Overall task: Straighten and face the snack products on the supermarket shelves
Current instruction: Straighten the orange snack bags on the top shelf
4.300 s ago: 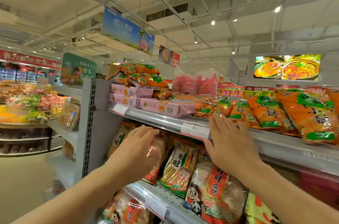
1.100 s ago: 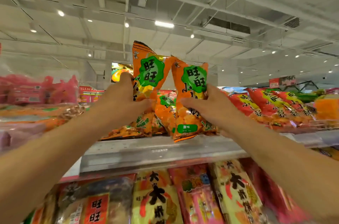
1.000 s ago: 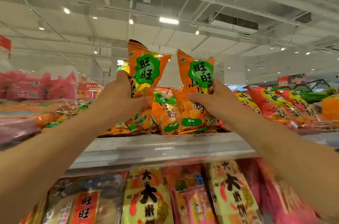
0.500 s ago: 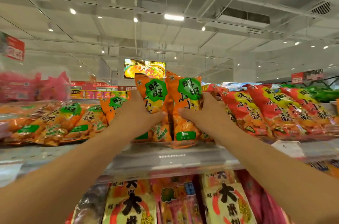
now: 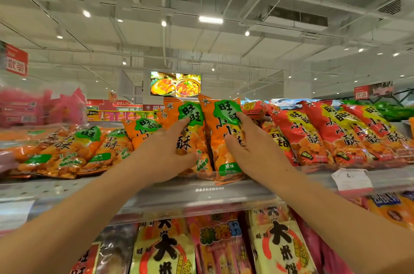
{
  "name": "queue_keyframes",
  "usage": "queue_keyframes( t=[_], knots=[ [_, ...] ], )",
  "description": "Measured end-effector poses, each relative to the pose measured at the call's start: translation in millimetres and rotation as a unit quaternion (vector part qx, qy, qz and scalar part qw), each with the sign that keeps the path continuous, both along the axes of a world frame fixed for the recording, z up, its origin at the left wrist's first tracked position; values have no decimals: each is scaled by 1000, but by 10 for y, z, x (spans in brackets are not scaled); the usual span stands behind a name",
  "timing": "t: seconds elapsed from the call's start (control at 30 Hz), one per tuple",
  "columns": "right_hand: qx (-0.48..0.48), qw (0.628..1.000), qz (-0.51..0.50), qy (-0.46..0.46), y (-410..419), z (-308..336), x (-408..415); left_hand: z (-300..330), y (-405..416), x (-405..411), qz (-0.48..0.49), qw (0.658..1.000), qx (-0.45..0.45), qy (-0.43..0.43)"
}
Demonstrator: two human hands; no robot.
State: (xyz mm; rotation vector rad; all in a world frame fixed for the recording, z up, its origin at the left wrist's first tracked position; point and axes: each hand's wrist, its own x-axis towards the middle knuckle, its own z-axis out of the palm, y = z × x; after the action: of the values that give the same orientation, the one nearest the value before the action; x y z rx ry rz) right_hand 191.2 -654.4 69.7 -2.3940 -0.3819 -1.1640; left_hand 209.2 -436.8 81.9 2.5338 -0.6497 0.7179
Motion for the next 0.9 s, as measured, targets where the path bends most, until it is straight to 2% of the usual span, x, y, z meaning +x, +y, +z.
queue_keyframes(
  t=[0.17, 0.43, 0.53, 0.63, 0.73, 0.83, 0.9],
  knots=[
    [-23, 996, -39, 82, 80, -6, 83, -56, 12, 59, 1, 1000, 1, 15],
    [-14, 993, -40, 110, 72, 4, 66, -64, 0, 30, 13, 1000, -12, 15],
    [-36, 992, -77, 88, 69, 7, 32, -147, -4, -102, 71, 991, 3, -109],
    [-85, 988, -120, -46, 136, 29, -70, -259, 103, -263, 120, 963, 37, -237],
    [-112, 985, -12, -133, 450, -22, -224, -417, 381, -421, 137, 953, 51, -264],
    [-146, 974, 136, -106, 941, -223, -332, -625, 709, -622, 175, 948, 82, -251],
    [-170, 960, 198, -99, 1263, -348, -359, -773, 967, -757, 209, 944, 93, -239]
  ],
)
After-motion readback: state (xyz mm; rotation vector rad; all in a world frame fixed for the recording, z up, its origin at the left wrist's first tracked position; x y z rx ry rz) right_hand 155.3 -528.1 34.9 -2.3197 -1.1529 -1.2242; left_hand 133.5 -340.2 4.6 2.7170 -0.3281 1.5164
